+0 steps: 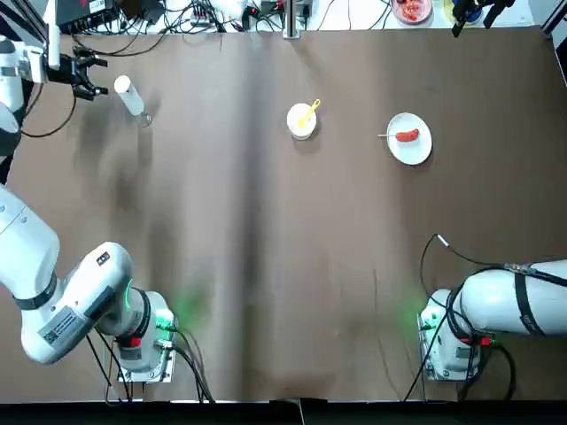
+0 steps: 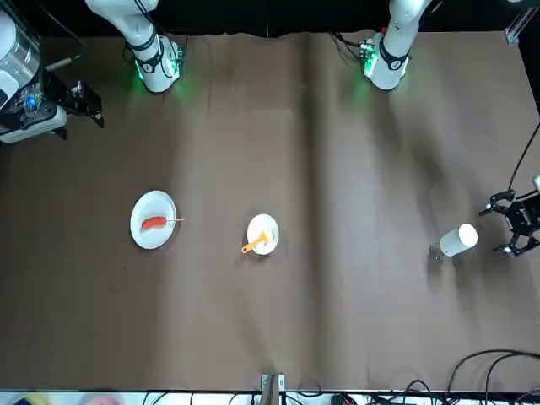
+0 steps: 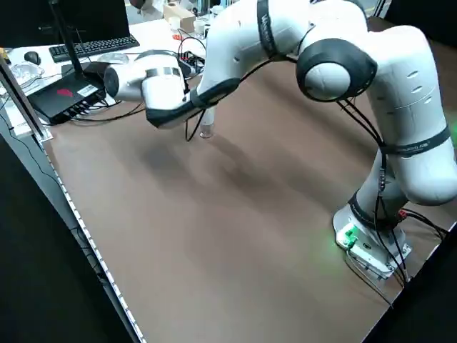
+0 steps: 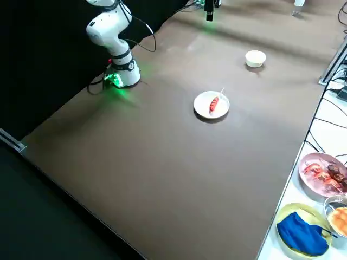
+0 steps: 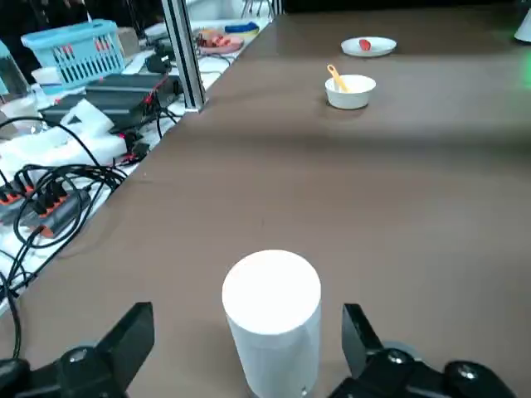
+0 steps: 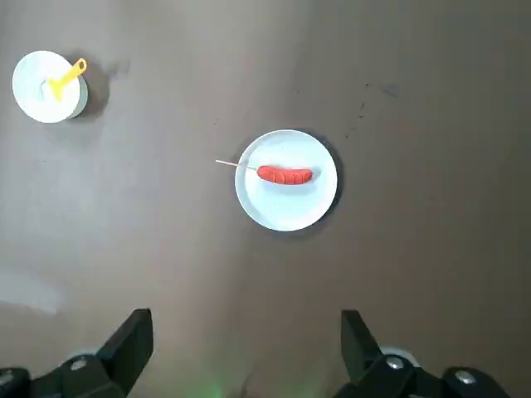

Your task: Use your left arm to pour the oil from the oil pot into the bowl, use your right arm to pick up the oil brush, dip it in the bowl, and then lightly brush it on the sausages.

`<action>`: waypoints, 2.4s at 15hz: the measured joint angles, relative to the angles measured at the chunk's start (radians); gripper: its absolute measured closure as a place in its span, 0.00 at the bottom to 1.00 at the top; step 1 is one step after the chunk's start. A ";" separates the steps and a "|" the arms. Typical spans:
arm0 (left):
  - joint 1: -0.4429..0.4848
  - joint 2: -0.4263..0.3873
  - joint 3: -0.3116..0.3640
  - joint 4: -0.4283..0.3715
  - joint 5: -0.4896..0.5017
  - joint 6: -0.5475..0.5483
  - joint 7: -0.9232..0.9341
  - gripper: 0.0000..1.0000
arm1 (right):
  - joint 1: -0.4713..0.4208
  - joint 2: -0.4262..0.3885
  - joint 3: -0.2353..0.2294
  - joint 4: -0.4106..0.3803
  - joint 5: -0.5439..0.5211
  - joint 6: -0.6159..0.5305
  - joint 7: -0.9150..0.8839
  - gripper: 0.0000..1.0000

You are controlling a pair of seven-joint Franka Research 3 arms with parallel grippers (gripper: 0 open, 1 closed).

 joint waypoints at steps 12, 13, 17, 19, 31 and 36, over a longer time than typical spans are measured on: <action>0.023 0.157 -0.001 0.002 -0.162 -0.001 0.063 0.00 | 0.000 0.000 0.000 0.000 0.000 -0.007 0.000 0.00; 0.022 0.168 -0.001 0.002 -0.175 -0.001 0.063 0.00 | 0.000 0.000 0.000 -0.001 0.000 -0.009 0.000 0.00; 0.022 0.221 -0.002 0.002 -0.208 -0.001 0.066 0.00 | 0.000 0.000 0.000 -0.008 0.000 -0.009 0.000 0.00; 0.015 0.241 -0.002 0.002 -0.236 -0.001 0.069 0.00 | 0.000 0.000 0.000 -0.010 0.000 -0.009 0.000 0.01; -0.009 0.259 -0.003 -0.007 -0.270 -0.004 0.069 0.01 | 0.001 0.000 0.000 -0.011 0.000 -0.008 0.000 0.00; -0.026 0.262 -0.004 -0.014 -0.270 -0.006 0.088 0.01 | 0.001 0.000 0.000 -0.011 0.000 -0.008 0.000 0.00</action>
